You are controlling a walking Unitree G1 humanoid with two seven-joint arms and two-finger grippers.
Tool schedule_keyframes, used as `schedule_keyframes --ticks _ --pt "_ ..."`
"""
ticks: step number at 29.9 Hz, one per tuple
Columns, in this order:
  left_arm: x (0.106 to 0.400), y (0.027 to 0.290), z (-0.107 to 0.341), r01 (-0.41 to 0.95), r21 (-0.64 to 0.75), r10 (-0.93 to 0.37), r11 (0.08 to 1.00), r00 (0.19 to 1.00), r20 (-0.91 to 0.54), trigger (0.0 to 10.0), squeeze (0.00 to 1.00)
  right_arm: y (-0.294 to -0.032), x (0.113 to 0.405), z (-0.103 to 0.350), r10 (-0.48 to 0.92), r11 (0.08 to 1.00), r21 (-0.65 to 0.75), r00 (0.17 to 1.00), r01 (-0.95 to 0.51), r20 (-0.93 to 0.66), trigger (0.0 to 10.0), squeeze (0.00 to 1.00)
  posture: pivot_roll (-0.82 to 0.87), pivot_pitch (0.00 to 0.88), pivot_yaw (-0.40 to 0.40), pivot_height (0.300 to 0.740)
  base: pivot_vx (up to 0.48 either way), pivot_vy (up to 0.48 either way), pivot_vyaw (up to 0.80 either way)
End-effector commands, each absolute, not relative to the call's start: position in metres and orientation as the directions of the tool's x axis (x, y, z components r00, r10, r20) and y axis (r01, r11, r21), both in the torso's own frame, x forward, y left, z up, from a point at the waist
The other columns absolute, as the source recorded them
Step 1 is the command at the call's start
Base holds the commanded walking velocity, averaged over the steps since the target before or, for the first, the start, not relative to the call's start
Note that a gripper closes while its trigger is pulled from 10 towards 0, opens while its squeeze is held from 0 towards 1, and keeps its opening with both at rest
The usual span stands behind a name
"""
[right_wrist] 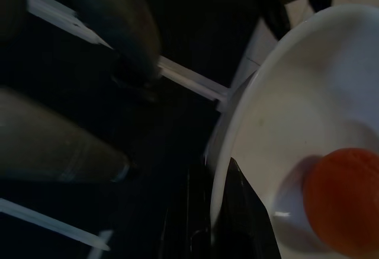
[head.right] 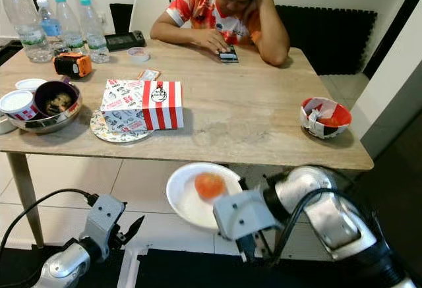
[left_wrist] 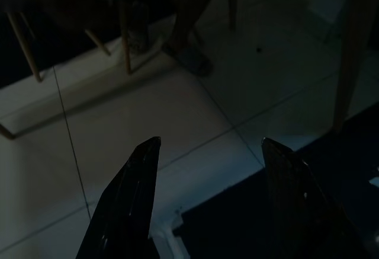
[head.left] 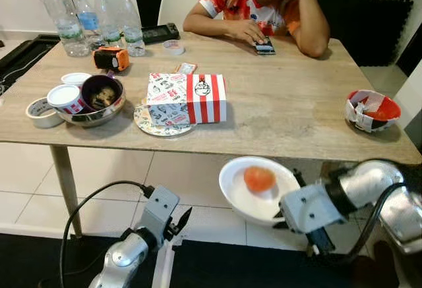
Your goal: Restocking fridge
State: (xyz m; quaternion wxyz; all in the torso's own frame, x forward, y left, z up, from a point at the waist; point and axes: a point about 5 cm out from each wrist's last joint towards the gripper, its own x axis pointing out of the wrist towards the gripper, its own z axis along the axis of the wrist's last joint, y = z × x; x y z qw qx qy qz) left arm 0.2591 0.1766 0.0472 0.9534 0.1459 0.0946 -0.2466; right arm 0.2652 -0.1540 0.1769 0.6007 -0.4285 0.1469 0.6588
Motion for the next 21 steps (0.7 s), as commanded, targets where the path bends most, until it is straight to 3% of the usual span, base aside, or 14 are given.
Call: schedule_keyframes --ticks 1,9,15,19,21 --pt "0.254 0.176 0.039 0.504 0.228 -0.440 0.833 0.854 -0.279 10.0 0.00 -0.153 0.261 0.170 0.655 -0.241 -0.326 0.094 -0.914 -0.750 0.0 0.00 -0.08 0.095 -0.043 0.740 0.000 0.000 0.00" --pt "0.254 0.171 0.032 0.511 0.220 -0.443 0.831 0.847 -0.293 10.0 0.00 -0.173 0.272 0.114 0.574 -0.066 -0.312 0.220 -0.948 -0.789 0.0 0.00 -0.08 0.095 -0.043 0.740 0.000 0.000 0.00" --pt "0.256 0.171 0.029 0.494 0.204 -0.426 0.845 0.853 -0.303 10.0 0.00 -0.183 0.273 0.076 0.482 -0.004 -0.331 0.288 -0.944 -0.828 0.0 0.00 -0.07 0.088 -0.031 0.740 0.000 0.000 0.00" --pt "0.257 0.170 0.019 0.458 0.187 -0.383 0.869 0.862 -0.331 10.0 0.00 -0.195 0.273 0.043 0.396 0.105 -0.350 0.362 -0.931 -0.844 0.0 0.00 -0.07 0.084 -0.021 0.740 0.000 0.000 0.00" --pt "0.259 0.170 0.014 0.425 0.159 -0.351 0.891 0.867 -0.353 10.0 0.00 -0.200 0.268 0.024 0.362 0.208 -0.327 0.383 -0.922 -0.850 0.0 0.00 -0.07 0.084 -0.016 0.740 0.000 0.000 0.00"
